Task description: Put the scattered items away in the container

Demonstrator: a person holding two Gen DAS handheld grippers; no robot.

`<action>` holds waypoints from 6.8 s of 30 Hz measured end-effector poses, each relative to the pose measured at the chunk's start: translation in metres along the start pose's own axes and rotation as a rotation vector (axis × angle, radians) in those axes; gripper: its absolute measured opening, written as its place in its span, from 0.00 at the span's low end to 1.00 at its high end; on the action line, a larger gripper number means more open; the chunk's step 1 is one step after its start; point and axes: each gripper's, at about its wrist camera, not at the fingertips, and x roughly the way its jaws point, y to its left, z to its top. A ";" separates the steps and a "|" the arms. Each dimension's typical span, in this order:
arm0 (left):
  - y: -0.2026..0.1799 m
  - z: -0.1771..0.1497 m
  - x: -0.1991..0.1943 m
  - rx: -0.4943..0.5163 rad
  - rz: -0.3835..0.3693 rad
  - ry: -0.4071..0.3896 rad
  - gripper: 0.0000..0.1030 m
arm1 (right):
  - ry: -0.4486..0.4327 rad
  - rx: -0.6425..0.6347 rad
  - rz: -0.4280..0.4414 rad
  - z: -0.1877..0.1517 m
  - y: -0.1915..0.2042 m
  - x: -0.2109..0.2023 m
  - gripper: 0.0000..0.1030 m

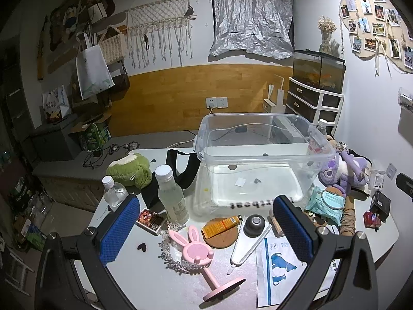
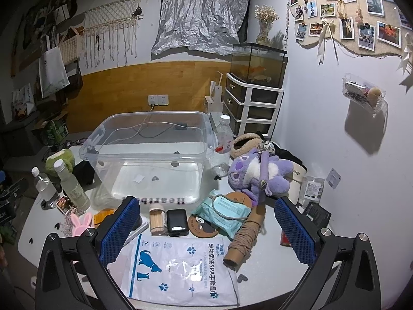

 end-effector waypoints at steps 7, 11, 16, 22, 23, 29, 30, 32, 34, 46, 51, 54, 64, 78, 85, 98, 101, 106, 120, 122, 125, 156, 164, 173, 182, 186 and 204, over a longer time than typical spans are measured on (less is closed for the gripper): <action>0.003 -0.004 -0.001 0.006 0.005 -0.008 1.00 | -0.006 -0.001 -0.003 0.000 0.000 -0.001 1.00; 0.006 -0.004 -0.002 0.004 0.006 -0.008 1.00 | -0.007 0.000 -0.003 -0.004 0.004 0.003 1.00; 0.009 -0.003 -0.001 0.004 0.007 -0.004 1.00 | -0.008 0.001 -0.003 -0.009 0.007 0.003 1.00; 0.008 -0.004 -0.002 0.002 0.007 -0.003 1.00 | 0.002 -0.001 0.002 -0.002 0.004 0.004 1.00; 0.008 -0.005 -0.001 0.000 0.008 -0.003 1.00 | 0.002 -0.001 0.001 -0.003 0.004 0.004 1.00; 0.007 -0.006 -0.002 -0.006 0.007 -0.006 1.00 | 0.003 -0.002 -0.001 -0.004 0.005 0.004 1.00; 0.008 -0.005 -0.002 -0.009 0.007 -0.006 1.00 | 0.004 -0.002 -0.001 -0.005 0.005 0.003 1.00; 0.010 -0.003 -0.002 -0.010 0.000 -0.009 1.00 | 0.006 -0.002 -0.002 -0.005 0.005 0.004 1.00; 0.010 -0.002 -0.002 -0.008 -0.007 -0.011 1.00 | 0.006 -0.002 -0.003 -0.006 0.005 0.003 1.00; 0.010 -0.003 -0.004 -0.014 -0.015 -0.024 1.00 | 0.011 -0.006 -0.001 -0.006 0.008 0.003 1.00; 0.010 -0.005 -0.001 -0.014 -0.014 -0.022 1.00 | -0.008 -0.002 0.017 -0.007 0.009 0.001 1.00; 0.010 -0.004 0.002 -0.021 -0.020 -0.015 1.00 | -0.025 0.010 0.031 -0.009 0.009 0.000 1.00; 0.011 -0.010 0.008 -0.026 -0.034 -0.009 1.00 | -0.115 0.006 0.051 -0.021 0.014 -0.002 1.00; 0.016 -0.031 0.019 -0.032 -0.057 0.036 1.00 | -0.038 0.031 0.085 -0.047 0.016 0.012 1.00; 0.007 -0.052 0.034 -0.021 -0.125 0.084 0.99 | 0.087 0.076 0.050 -0.070 0.003 0.036 1.00; -0.075 -0.092 0.080 0.167 -0.330 0.240 0.98 | 0.277 0.119 0.011 -0.132 -0.031 0.073 0.83; -0.097 -0.100 0.091 0.201 -0.370 0.276 0.91 | 0.328 0.153 0.028 -0.144 -0.042 0.086 0.67; -0.129 -0.118 0.118 0.218 -0.396 0.340 0.90 | 0.424 0.199 0.084 -0.159 -0.056 0.123 0.38; -0.173 -0.154 0.157 0.215 -0.320 0.478 0.78 | 0.526 0.117 0.277 -0.159 -0.039 0.215 0.20; -0.173 -0.157 0.159 0.213 -0.303 0.486 0.78 | 0.535 0.125 0.247 -0.161 -0.051 0.223 0.13; -0.173 -0.161 0.161 0.207 -0.281 0.498 0.77 | 0.554 0.183 0.212 -0.166 -0.082 0.231 0.10; -0.172 -0.189 0.194 0.256 -0.122 0.581 0.78 | 0.709 0.308 0.449 -0.209 -0.138 0.161 0.44; -0.173 -0.190 0.193 0.283 -0.116 0.565 0.78 | 0.783 0.377 0.413 -0.231 -0.135 0.165 0.23; -0.171 -0.189 0.180 0.300 -0.142 0.497 0.77 | 0.807 0.553 0.453 -0.235 -0.151 0.165 0.03; -0.174 -0.169 0.116 0.358 -0.341 0.317 0.76 | 0.743 0.783 0.655 -0.185 -0.152 0.162 0.02; -0.192 -0.172 0.088 0.476 -0.424 0.254 0.76 | 0.713 0.824 0.725 -0.161 -0.140 0.166 0.02; -0.216 -0.228 0.121 0.657 -0.305 0.328 0.43 | 0.673 0.856 0.730 -0.139 -0.143 0.178 0.02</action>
